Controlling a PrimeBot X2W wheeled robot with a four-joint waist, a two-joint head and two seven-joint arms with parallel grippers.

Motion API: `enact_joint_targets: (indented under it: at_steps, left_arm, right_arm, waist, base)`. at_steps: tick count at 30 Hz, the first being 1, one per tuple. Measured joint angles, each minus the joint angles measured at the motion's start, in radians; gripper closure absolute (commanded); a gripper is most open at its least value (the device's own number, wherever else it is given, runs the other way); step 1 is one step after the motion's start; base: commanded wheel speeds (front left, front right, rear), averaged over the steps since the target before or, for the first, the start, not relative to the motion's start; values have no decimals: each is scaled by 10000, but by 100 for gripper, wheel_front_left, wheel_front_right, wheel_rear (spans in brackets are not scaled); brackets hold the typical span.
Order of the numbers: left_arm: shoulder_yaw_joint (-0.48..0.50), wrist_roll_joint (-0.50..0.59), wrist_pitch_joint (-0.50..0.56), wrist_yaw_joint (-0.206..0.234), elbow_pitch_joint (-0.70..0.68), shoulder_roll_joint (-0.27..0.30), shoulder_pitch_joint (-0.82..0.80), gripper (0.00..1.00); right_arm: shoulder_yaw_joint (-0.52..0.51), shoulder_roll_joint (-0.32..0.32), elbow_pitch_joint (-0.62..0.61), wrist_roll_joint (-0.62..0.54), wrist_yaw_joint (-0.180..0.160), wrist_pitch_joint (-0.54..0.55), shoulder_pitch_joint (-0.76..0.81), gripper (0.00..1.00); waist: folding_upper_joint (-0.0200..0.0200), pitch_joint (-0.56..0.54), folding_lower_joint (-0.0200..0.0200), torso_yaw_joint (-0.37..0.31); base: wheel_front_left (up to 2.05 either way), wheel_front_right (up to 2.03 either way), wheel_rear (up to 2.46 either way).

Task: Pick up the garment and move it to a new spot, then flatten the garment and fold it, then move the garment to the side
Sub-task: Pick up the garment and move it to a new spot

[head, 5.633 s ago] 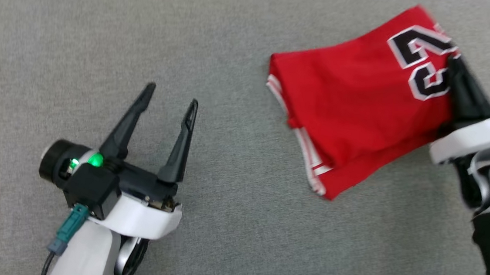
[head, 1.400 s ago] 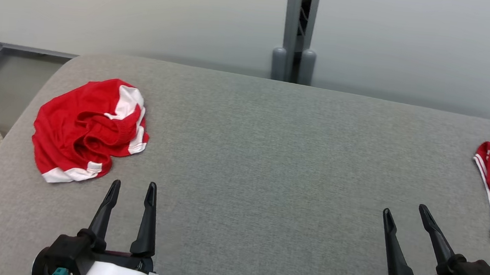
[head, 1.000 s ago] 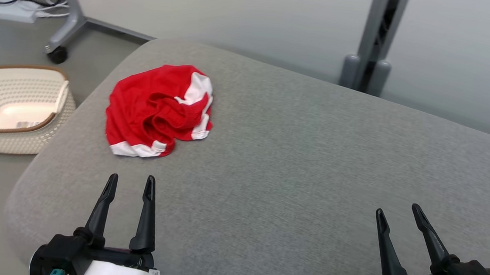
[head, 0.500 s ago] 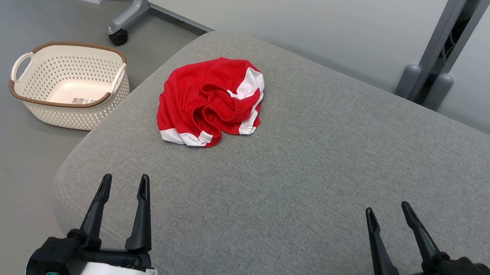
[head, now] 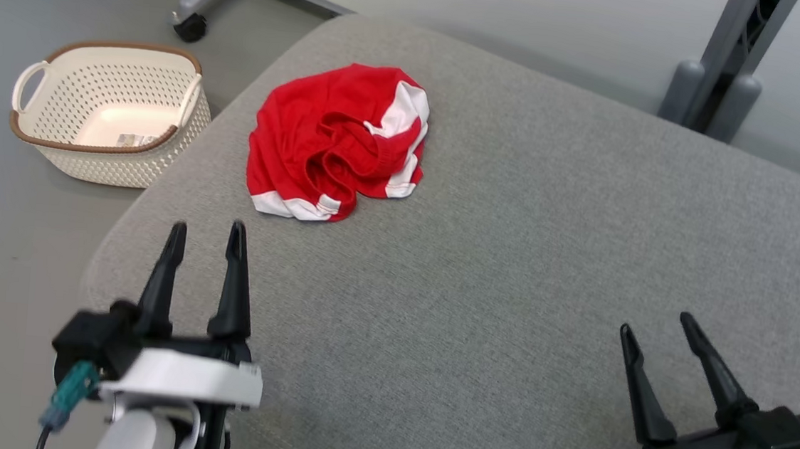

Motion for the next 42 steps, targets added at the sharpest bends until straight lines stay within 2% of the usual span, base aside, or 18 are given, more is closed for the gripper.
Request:
enact_joint_targets:
  at_steps: [3,7,12,17,21,23,29,36,42]
  left_arm:
    - [81,-123,0,-77,681,2,-1028,0]
    - [157,-1183,-2,-316,1793,0,-2502,0]
    - [349,-2153,-2,-579,3921,4,-4241,0]
    - [656,-2303,115,-688,6241,324,-5950,0]
    - [779,-2387,339,-738,7212,568,-6761,0]
    - [830,-2554,922,-763,8123,779,-7555,0]
    - [917,-2765,1785,-788,9346,1120,-8681,0]
    - [539,-2782,3822,-819,10911,1294,-9584,0]
    - [144,-2512,4291,-968,11442,1528,-9779,0]
  right_arm:
    - [13,-251,-38,-52,0,0,-286,0]
    - [100,-635,-65,-81,0,-2,-662,0]
    - [213,-940,-71,-92,0,0,-1052,0]
    - [159,-1034,-107,-86,0,-2,-1350,0]
    - [63,-1076,-140,-86,0,0,-1419,0]
    - [0,-1139,-190,-92,0,0,-1432,0]
    - [42,-1239,-240,-127,0,0,-1637,0]
    - [163,-1381,-303,-138,0,-31,-2014,0]
    - [228,-1365,-305,-134,0,-33,-2253,0]
  waist:
    - [0,383,0,-159]
    - [0,974,0,-433]
    - [0,1575,0,-966]
    - [0,2078,0,-1585]
    - [0,2388,0,-1897]
    - [0,2714,0,-2124]
    - [0,3200,0,-2387]
    - [0,3626,0,-2586]
    - [0,3813,0,-2730]
  base:
    - [0,0,0]
    - [0,0,0]
    - [0,0,0]
    - [0,0,0]
    - [0,0,0]
    - [0,0,0]
    - [0,0,0]
    - [0,0,0]
    - [0,0,0]
